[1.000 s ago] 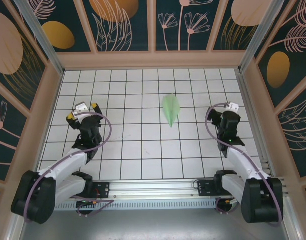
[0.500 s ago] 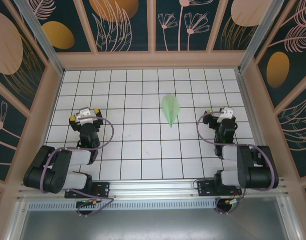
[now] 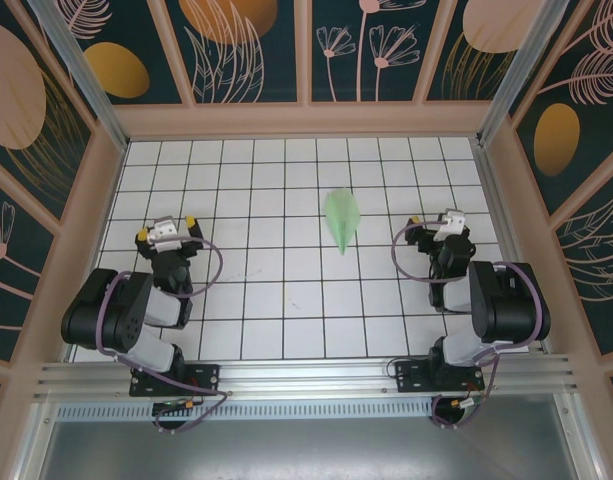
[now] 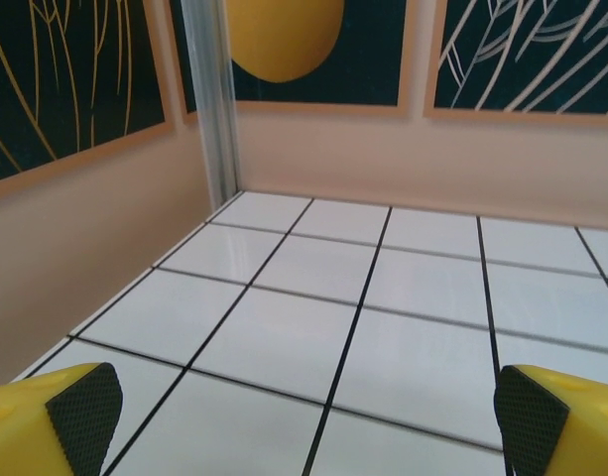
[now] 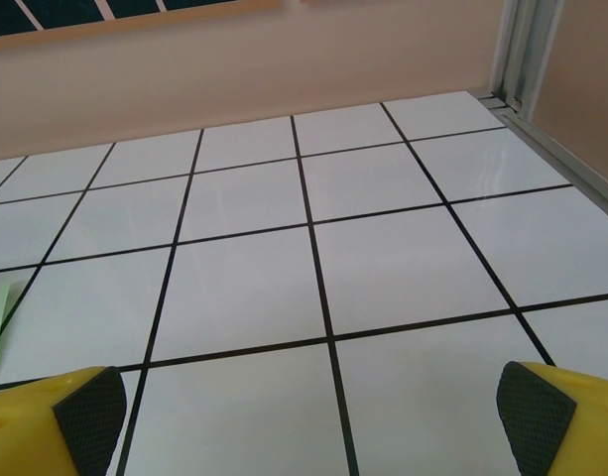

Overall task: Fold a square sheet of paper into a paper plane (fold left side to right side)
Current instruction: Reset both arms

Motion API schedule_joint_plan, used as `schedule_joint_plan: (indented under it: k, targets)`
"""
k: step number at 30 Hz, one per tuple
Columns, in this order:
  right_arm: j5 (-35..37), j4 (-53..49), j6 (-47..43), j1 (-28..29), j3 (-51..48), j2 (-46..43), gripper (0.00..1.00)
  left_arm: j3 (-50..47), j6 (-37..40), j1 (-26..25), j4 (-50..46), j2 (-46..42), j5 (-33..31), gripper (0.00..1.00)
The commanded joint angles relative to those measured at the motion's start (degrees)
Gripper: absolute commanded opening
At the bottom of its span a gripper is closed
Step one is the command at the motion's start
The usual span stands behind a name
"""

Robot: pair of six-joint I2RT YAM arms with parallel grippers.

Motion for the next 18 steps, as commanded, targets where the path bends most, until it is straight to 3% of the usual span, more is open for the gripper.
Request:
schedule_joint_plan:
  k: [1,18]
  targets:
    - [-1.68,3.05,0.43,-0.33,0.86,0.27,0.99,2.62,-3.03,1.78,-3.63,-0.44,1.94,0.98]
    - [-1.89,2.9,0.16,-0.03,1.01,0.2,0.99,2.52,-3.03,1.84,-3.68,-0.69,2.12,0.99]
